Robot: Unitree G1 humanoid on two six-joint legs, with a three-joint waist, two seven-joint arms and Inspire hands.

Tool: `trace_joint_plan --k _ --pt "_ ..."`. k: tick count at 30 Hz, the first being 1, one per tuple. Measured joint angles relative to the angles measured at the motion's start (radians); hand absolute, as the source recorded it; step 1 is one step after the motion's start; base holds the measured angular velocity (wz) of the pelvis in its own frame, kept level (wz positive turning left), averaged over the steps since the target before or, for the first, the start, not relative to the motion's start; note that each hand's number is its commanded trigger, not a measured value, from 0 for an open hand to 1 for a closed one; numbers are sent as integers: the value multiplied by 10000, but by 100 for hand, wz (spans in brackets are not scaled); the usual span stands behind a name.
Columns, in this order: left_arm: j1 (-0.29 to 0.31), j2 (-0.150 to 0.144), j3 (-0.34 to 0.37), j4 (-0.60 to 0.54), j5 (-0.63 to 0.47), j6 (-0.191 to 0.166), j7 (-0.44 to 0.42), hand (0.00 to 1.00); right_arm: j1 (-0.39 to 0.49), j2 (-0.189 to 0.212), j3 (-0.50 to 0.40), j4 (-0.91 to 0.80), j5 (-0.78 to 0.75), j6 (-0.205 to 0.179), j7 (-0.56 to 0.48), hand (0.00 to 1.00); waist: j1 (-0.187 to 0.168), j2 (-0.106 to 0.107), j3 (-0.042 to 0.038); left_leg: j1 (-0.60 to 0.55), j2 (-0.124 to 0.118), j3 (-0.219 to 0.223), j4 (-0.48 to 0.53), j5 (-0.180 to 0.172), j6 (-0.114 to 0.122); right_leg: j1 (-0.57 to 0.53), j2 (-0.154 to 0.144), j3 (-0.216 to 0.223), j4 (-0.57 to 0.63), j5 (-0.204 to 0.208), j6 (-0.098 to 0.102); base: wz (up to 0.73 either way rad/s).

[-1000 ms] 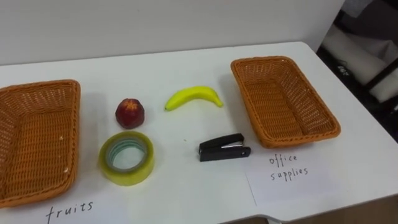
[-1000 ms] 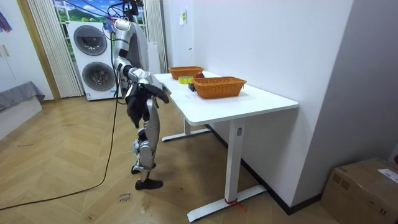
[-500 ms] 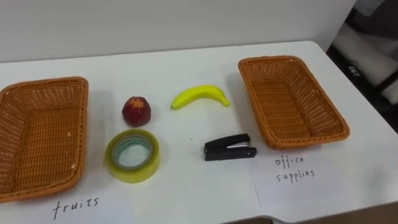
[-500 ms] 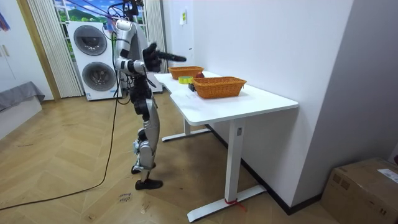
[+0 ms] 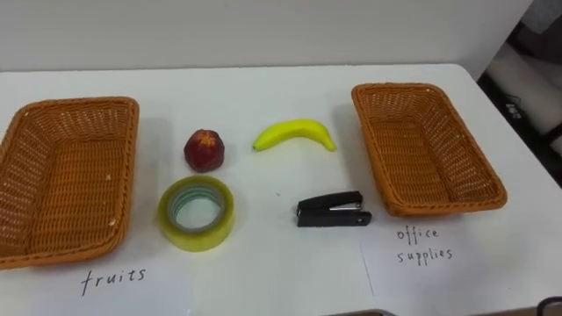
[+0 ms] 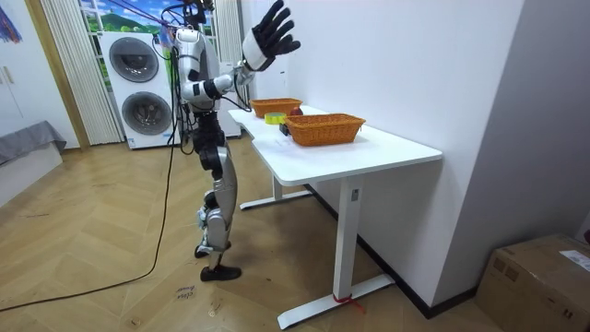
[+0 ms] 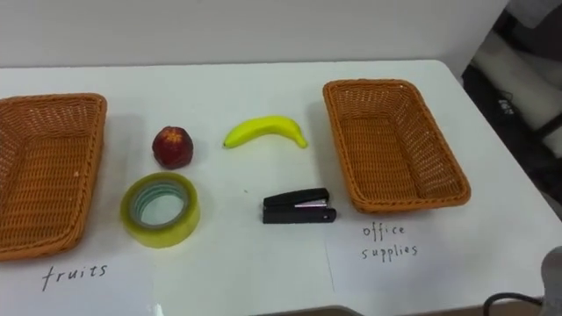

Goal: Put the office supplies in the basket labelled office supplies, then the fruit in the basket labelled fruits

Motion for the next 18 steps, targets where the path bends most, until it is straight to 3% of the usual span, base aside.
trace_joint_plan --k 2,7,9,12,15,18 --pt "-36 20 -2 -102 78 -1 -97 0 -79 -3 189 -90 -433 0 257 0 171 0 9 -20 17 2 98 -1 -1 -9 1 -2 3 4 -6 0" --pt "-47 62 -214 -130 165 2 -212 0 -456 -157 866 -306 -856 0 869 0 219 31 39 -51 27 0 140 -3 -5 -14 -1 -3 1 18 -30 0" --pt "-88 93 -244 -126 257 2 -319 0 -730 -174 1127 -317 -1309 4 1035 0 245 71 25 -106 28 -18 153 -3 -4 -13 -9 -39 0 23 -37 3" --pt "-200 119 -264 -102 381 -1 -426 0 -1025 -339 1296 -330 -2056 5 1397 0 246 88 -82 -175 26 -86 188 -1 -4 21 -28 -117 9 31 -40 8" --pt "-350 232 -294 196 398 8 -545 0 -1223 -453 1654 -332 -2785 1 1739 0 353 110 -82 -142 44 -103 245 6 -16 59 -3 -108 -3 52 -71 0" --pt "-426 272 -507 257 470 6 -609 0 -1222 -596 1992 -328 -2786 10 2348 0 451 103 -31 -18 59 -119 242 13 -29 170 8 -121 -16 62 -86 1"
